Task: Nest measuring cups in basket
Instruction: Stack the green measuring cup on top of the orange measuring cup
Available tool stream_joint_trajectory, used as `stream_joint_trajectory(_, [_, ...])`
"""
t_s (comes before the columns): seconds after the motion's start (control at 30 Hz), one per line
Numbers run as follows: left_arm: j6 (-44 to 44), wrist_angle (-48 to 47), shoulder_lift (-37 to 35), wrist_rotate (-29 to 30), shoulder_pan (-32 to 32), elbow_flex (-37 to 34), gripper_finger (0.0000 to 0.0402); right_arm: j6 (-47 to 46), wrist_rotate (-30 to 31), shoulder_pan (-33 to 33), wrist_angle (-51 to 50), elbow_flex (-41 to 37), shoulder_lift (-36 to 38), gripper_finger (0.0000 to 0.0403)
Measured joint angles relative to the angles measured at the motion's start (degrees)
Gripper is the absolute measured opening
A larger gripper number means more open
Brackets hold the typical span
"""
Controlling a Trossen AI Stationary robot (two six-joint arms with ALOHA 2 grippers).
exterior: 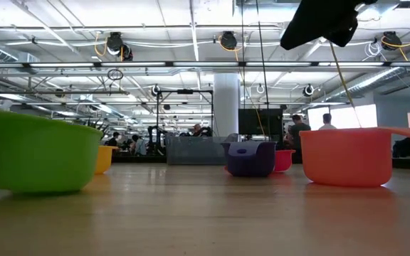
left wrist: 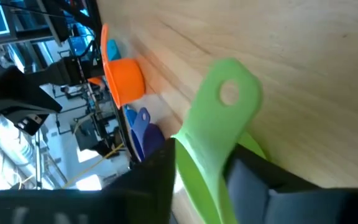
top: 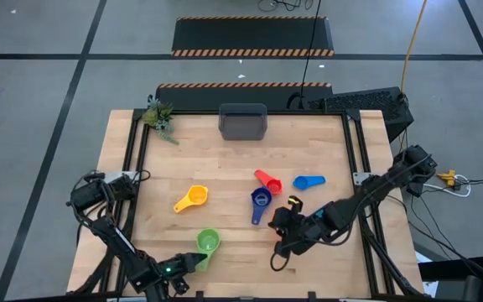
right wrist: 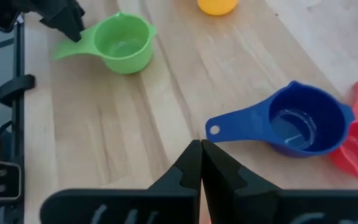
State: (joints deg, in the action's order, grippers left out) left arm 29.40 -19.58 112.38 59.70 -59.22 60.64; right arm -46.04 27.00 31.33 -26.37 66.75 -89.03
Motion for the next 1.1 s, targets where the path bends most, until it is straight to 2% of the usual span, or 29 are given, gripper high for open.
stream_joint_trajectory(0.27, [-2.74,-0.05,0.0,0.15,0.78,0.01,0.0012,0.06,0.01,-0.66,1.65,0.01,0.0,0.0])
stream_joint_trajectory(0.53, [-4.75,0.29,0.0,2.99,2.23,0.04,0.0008,3.52,0.35,1.22,5.45,-0.01,-0.01,0.0])
stream_joint_trajectory(0.7, [-3.18,0.3,0.02,9.87,3.73,0.74,0.0008,5.06,5.31,4.0,6.34,-0.01,-0.01,0.0])
stream_joint_trajectory(0.8, [-1.42,1.19,-0.73,11.34,5.55,1.83,0.0007,5.18,6.71,5.21,6.38,-0.01,-0.01,0.0])
stream_joint_trajectory(0.93, [0.8,8.82,-2.59,11.88,8.88,2.25,0.0006,4.9,7.51,6.67,6.35,0.0,-0.01,0.0])
stream_joint_trajectory(1.1, [15.17,24.43,-3.46,10.59,12.58,2.29,0.0006,5.96,9.17,9.12,6.91,-0.01,-0.03,0.0])
